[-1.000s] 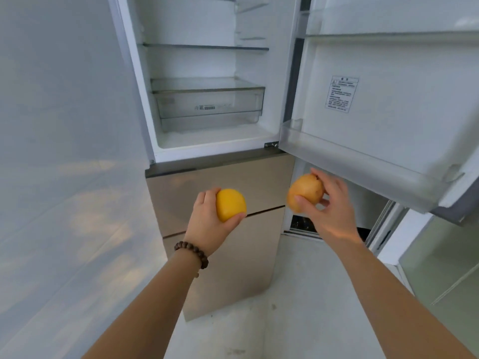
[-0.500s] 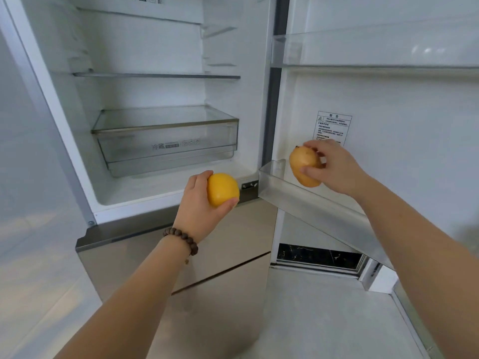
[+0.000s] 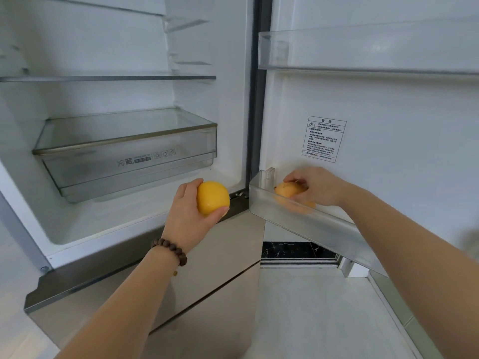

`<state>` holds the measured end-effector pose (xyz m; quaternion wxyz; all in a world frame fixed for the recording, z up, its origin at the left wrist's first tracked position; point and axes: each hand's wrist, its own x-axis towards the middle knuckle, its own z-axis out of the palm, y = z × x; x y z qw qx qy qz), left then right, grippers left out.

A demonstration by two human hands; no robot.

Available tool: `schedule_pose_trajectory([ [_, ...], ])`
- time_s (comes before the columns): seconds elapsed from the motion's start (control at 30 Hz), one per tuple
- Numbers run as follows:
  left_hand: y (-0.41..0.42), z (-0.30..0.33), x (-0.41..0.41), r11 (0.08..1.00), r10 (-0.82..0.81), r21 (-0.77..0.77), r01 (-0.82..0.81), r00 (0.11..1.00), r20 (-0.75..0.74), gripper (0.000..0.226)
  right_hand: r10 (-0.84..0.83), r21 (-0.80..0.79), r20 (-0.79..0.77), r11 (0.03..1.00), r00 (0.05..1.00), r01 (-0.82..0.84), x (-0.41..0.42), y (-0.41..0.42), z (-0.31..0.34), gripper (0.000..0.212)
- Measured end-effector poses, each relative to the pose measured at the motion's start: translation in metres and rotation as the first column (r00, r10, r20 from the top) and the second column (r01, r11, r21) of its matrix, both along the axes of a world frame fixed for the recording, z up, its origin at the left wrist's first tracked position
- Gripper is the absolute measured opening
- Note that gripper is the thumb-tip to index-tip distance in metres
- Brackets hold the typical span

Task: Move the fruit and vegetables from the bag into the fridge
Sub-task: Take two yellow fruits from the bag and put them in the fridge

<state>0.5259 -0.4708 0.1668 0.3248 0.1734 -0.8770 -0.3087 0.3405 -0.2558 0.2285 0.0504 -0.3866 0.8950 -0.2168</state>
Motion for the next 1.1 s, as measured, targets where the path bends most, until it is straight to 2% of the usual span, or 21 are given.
schedule_pose_trajectory([
  [0.17,-0.005,-0.005,-0.006,0.999,-0.028,0.015,0.028,1.0,0.001,0.079,0.019,0.054,-0.051,0.998,0.999,-0.017,0.003,-0.004,-0.003,0.055],
  [0.27,-0.008,-0.007,-0.007,0.999,-0.033,0.013,0.033,0.999,0.002,0.079,0.025,-0.016,-0.003,1.0,1.0,-0.025,0.005,-0.002,0.001,0.064],
  [0.57,-0.021,0.001,-0.01,1.0,-0.013,-0.026,0.012,1.0,-0.022,0.08,0.096,-0.238,-0.168,0.962,0.981,-0.135,0.022,-0.025,0.021,0.061],
  [0.83,-0.054,0.011,0.015,0.992,0.118,-0.042,-0.119,0.992,-0.044,0.079,0.243,-0.264,-0.212,0.918,0.947,-0.295,0.047,-0.098,0.017,0.059],
  [1.03,-0.079,0.013,0.036,0.964,0.261,-0.033,-0.263,0.964,-0.06,0.079,0.271,-0.348,-0.151,0.886,0.951,-0.307,0.061,-0.172,-0.004,0.055],
  [1.1,-0.087,0.013,0.042,0.953,0.3,-0.016,-0.302,0.951,-0.072,0.079,0.265,-0.407,-0.064,0.873,0.962,-0.268,0.065,-0.2,-0.016,0.056],
])
